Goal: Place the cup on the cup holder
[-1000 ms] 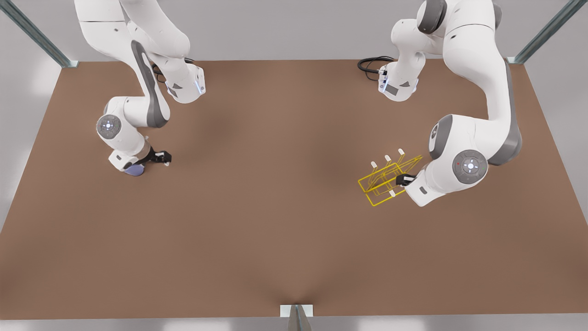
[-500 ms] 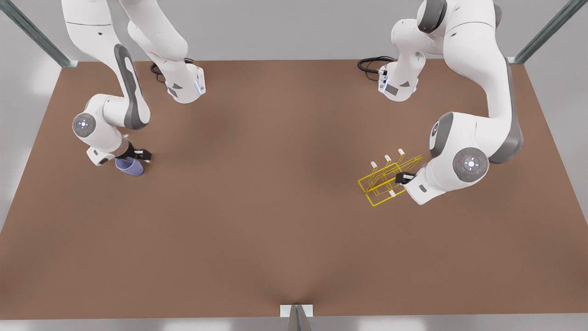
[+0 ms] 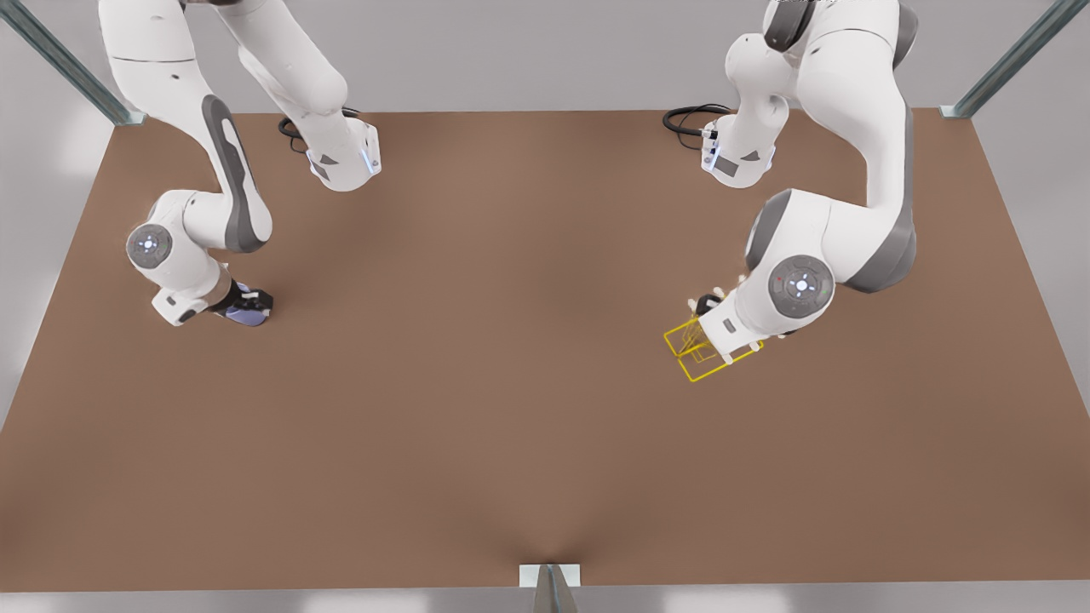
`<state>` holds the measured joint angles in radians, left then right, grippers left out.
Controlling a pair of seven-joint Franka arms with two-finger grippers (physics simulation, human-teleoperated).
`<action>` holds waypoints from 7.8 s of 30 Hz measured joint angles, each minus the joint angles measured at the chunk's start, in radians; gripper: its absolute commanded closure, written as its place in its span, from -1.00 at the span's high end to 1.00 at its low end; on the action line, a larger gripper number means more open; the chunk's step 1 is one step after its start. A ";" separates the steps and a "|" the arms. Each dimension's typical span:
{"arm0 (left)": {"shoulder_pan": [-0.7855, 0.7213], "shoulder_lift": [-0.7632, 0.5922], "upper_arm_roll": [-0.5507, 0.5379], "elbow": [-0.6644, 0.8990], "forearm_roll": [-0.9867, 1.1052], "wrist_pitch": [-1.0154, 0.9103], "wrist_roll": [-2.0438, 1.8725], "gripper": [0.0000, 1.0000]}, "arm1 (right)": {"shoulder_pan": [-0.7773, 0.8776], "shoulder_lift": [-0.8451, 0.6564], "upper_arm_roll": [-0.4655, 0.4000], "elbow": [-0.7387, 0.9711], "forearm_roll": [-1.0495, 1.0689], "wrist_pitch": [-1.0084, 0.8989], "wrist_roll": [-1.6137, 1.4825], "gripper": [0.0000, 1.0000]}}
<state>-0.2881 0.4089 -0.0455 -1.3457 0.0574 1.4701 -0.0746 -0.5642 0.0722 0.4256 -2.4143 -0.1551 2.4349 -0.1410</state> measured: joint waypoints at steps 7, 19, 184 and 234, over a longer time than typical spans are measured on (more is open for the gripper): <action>0.033 0.028 0.001 -0.001 -0.006 0.055 -0.007 1.00 | 0.015 0.000 0.026 0.017 0.006 -0.001 -0.014 1.00; 0.035 0.028 -0.003 -0.014 -0.009 0.076 -0.011 1.00 | 0.058 0.100 0.200 0.131 0.063 -0.120 0.080 1.00; -0.231 0.396 -0.071 0.066 -0.061 0.954 -0.851 1.00 | -0.416 0.057 0.289 -0.169 -0.253 0.158 0.107 -0.57; 0.233 -0.107 -0.159 0.041 0.031 0.303 -0.661 1.00 | -0.002 0.695 0.589 0.425 -0.012 0.484 0.433 -0.57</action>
<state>-0.0556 0.3014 -0.2042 -1.3045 0.0884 1.7727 -0.7353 -0.5665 0.7671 1.0149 -1.9890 -0.1670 2.9186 0.2921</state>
